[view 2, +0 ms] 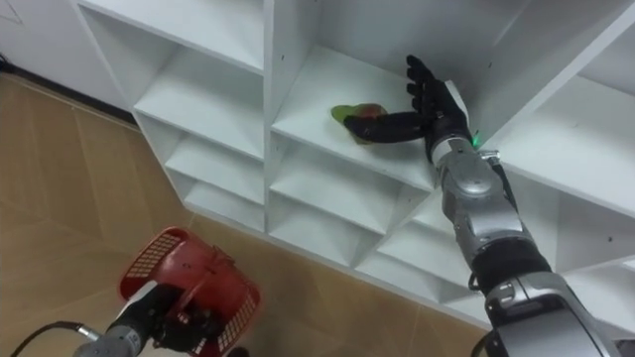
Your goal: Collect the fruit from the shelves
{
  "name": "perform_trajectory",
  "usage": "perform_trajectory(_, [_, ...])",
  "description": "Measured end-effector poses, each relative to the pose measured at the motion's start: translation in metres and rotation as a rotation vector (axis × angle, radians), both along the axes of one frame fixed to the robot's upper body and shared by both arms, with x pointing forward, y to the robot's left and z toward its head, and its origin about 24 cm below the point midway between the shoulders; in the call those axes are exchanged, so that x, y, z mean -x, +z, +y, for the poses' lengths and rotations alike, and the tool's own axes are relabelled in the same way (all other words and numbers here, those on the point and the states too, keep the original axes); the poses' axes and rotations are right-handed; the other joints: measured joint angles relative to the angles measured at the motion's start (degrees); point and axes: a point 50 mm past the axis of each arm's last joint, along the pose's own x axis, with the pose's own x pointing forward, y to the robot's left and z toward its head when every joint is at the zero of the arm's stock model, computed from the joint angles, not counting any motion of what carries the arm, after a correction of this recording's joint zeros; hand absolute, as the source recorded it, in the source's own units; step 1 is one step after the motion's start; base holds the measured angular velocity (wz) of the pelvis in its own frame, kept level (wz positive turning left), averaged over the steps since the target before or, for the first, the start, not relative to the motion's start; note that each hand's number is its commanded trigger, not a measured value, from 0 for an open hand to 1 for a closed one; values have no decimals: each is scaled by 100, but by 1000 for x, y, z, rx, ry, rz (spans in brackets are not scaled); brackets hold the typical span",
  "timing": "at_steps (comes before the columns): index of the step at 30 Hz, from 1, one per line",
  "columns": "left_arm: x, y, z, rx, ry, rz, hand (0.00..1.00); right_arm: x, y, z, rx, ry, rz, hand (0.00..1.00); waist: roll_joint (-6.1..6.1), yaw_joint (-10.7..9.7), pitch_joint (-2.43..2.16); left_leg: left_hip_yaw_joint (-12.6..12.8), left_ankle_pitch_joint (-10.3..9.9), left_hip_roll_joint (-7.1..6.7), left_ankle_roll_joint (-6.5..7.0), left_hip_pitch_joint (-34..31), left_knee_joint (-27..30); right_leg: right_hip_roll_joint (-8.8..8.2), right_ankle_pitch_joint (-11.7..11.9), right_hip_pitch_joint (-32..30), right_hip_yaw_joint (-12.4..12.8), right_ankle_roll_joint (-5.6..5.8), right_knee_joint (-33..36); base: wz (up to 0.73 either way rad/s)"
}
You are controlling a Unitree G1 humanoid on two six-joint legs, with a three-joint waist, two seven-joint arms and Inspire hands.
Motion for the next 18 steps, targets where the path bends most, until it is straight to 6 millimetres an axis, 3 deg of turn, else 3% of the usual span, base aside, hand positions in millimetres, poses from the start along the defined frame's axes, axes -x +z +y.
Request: perform_trajectory(18, [2,-3,-9,32,2,10,100,0,-5,-3,19,18,18,0,7,91,4,-2,20,-14,-14,-10,-30,10,2,-22,-2,-3,6,0])
